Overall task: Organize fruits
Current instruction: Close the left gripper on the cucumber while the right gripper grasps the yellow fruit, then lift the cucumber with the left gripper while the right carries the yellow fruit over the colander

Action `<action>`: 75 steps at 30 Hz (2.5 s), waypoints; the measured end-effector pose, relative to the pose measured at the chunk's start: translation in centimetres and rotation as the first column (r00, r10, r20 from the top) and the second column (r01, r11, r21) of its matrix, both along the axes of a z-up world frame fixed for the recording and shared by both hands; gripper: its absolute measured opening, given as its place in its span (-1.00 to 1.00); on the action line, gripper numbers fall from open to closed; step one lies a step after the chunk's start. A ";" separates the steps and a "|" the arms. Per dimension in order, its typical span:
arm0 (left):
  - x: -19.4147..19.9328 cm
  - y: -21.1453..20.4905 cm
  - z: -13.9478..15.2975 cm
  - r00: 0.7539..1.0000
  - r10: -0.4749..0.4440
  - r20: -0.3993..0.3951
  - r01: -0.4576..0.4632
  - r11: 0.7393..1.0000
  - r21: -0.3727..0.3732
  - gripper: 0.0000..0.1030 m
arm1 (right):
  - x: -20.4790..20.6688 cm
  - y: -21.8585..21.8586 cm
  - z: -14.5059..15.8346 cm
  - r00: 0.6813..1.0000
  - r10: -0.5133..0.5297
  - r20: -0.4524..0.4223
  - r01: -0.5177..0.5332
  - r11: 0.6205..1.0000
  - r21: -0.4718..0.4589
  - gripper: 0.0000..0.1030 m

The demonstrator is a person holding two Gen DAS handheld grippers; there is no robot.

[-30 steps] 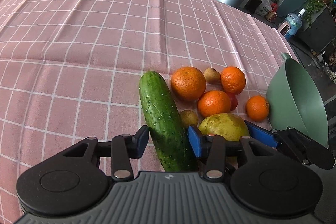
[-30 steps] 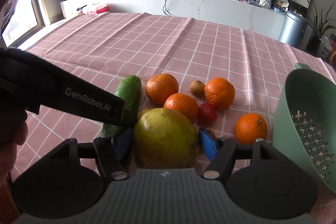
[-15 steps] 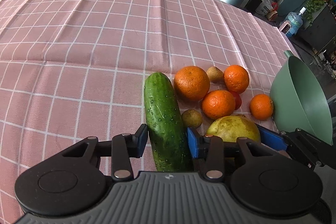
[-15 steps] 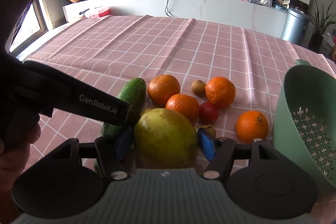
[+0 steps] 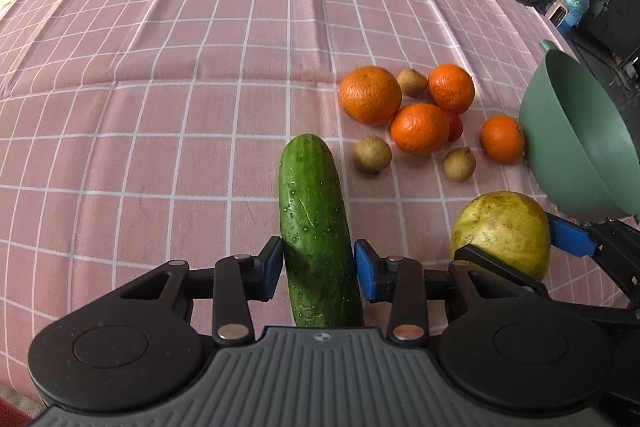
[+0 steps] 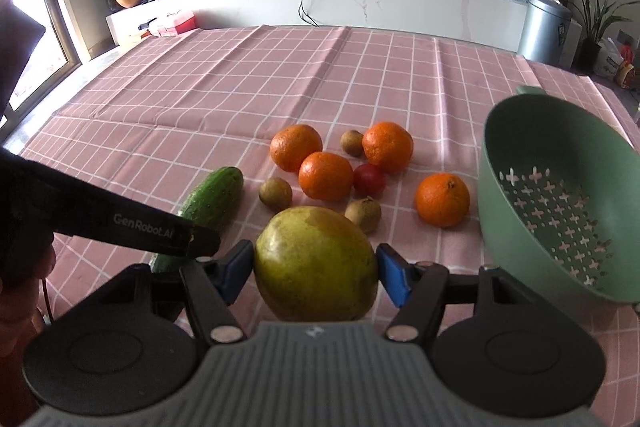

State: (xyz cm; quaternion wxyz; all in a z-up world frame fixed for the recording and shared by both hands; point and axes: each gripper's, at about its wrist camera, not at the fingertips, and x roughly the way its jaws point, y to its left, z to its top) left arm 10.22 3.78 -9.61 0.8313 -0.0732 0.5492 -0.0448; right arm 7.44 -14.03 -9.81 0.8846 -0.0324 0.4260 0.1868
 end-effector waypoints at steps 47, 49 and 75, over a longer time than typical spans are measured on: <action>0.4 -7.4 11.1 0.964 -0.102 0.245 0.132 0.985 -0.111 -0.18 | 0.5 -6.4 7.2 0.997 -0.061 0.050 0.060 0.998 0.021 0.25; 1.4 -8.9 11.9 0.959 -0.111 0.261 0.147 0.981 -0.123 -0.18 | 1.2 -7.7 8.3 0.995 -0.075 0.067 0.074 0.997 0.013 0.25; 11.9 -19.3 5.4 0.976 -0.196 0.093 0.210 0.964 -0.165 -0.19 | 14.1 -17.1 2.4 0.990 0.005 -0.141 -0.035 0.977 -0.209 0.25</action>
